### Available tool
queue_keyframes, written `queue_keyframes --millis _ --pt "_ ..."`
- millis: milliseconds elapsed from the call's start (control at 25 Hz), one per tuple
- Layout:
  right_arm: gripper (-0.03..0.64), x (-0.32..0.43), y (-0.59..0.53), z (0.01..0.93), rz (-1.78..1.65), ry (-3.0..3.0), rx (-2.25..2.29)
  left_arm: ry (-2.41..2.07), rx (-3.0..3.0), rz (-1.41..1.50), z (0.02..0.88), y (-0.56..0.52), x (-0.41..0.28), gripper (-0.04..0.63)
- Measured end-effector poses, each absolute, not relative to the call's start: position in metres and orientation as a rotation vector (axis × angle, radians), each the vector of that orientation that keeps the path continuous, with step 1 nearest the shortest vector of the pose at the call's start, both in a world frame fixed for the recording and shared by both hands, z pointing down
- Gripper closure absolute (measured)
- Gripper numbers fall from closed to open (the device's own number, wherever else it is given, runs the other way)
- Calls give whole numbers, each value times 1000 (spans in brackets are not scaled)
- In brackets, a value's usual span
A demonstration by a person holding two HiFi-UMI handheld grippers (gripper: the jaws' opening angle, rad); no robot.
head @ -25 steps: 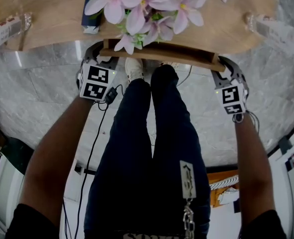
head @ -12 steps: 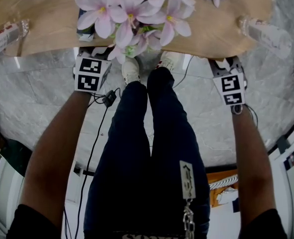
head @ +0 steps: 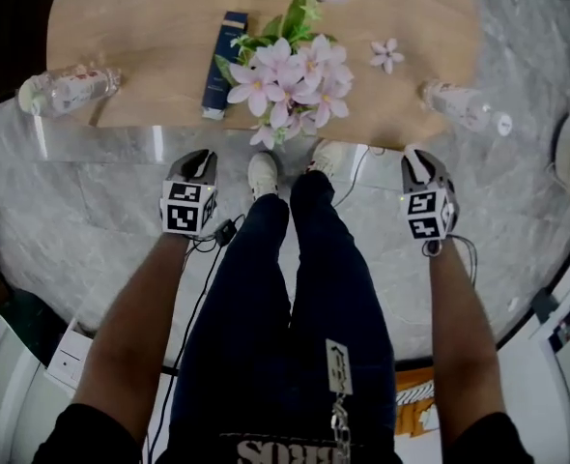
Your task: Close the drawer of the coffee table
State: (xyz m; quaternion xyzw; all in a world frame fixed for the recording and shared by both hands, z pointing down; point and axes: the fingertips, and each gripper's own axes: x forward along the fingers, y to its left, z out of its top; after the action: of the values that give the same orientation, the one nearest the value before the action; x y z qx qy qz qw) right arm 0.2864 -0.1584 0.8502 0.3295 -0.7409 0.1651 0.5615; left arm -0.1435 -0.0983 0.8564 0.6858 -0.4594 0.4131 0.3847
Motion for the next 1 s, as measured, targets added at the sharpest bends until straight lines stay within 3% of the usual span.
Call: queue_keyframes --millis 160,760,1000 --pt "562 274 -161 781 331 -1796 864 -1150 1918 977 789 -106 -130 571" --pt "583 140 -195 350 258 -2428 1334 -1542 2644 245 299 -228 -58 571" --pt "583 116 -200 275 70 -2536 1395 -1611 2731 125 224 -220 -54 571"
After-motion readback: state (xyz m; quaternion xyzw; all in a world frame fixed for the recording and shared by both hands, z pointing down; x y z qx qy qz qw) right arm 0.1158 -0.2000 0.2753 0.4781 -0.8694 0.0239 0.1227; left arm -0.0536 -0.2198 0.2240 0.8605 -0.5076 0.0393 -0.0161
